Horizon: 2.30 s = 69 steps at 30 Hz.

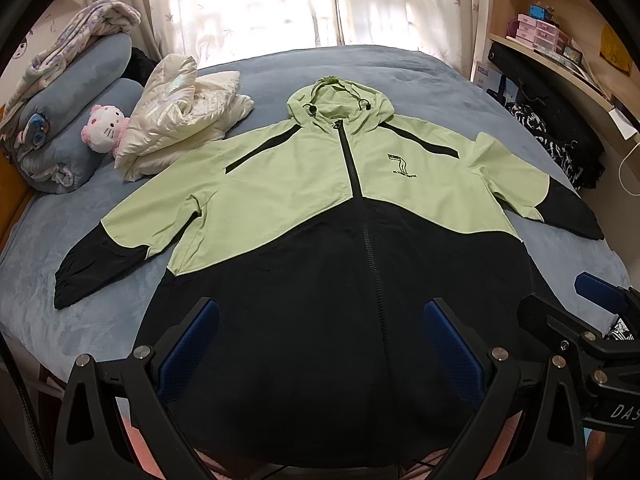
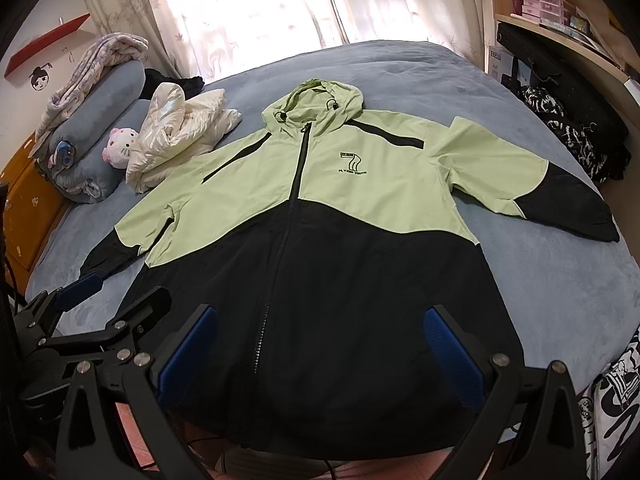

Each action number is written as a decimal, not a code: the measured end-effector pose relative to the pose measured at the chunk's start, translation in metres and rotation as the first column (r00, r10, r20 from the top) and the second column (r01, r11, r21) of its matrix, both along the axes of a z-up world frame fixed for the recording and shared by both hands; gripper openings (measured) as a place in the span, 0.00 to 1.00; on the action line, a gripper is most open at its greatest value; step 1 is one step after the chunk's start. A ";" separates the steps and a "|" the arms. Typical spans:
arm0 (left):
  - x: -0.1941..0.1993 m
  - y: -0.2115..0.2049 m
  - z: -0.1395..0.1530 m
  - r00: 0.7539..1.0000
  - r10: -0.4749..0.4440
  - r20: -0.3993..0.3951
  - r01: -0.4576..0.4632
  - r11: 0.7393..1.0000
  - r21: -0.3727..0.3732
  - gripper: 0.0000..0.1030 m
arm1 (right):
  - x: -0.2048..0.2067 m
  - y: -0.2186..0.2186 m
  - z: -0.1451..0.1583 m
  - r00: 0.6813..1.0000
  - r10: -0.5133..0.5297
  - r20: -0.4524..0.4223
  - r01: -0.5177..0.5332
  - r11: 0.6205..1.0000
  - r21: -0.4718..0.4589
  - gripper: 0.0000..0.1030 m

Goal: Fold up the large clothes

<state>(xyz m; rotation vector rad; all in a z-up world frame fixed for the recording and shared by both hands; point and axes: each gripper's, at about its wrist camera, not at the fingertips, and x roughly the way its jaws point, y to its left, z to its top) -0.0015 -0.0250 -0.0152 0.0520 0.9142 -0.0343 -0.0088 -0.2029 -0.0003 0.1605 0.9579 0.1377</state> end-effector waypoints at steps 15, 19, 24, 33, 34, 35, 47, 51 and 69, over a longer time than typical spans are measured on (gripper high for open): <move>0.018 -0.025 0.017 0.996 -0.031 0.082 0.034 0.999 -0.042 0.98 | 0.012 -0.027 0.014 0.999 -0.036 0.033 0.037 0.999 -0.032 1.00; 0.028 -0.034 0.023 0.994 -0.031 0.105 0.036 0.998 -0.052 0.98 | 0.016 -0.037 0.021 0.997 -0.045 0.058 0.049 0.997 -0.060 1.00; 0.044 -0.048 0.036 0.987 -0.049 0.150 0.055 0.998 -0.032 0.98 | 0.025 -0.052 0.033 0.992 -0.067 0.106 0.080 0.990 -0.117 1.00; 0.075 -0.073 0.066 0.962 -0.075 0.261 0.075 0.997 0.010 0.98 | 0.046 -0.089 0.055 0.975 -0.131 0.178 0.165 0.968 -0.189 1.00; 0.077 -0.077 0.069 0.959 -0.077 0.274 0.073 0.997 0.025 0.98 | 0.049 -0.096 0.060 0.970 -0.143 0.196 0.182 0.964 -0.195 1.00; 0.080 -0.082 0.073 0.953 -0.081 0.292 0.075 0.997 0.034 0.97 | 0.051 -0.100 0.062 0.967 -0.150 0.207 0.192 0.961 -0.200 1.00; 0.129 -0.143 0.077 0.942 -0.150 0.300 0.145 0.989 0.038 0.97 | 0.079 -0.214 0.086 0.901 -0.339 0.270 0.356 0.934 -0.017 1.00; 0.157 -0.162 0.061 0.960 -0.176 0.219 0.193 0.980 -0.055 0.97 | 0.091 -0.260 0.062 0.886 -0.420 0.198 0.418 0.907 0.052 0.99; 0.247 -0.228 -0.060 0.986 -0.139 0.097 0.148 0.984 -0.096 0.97 | 0.094 -0.424 -0.126 0.602 -0.754 -0.263 0.798 0.564 0.211 0.75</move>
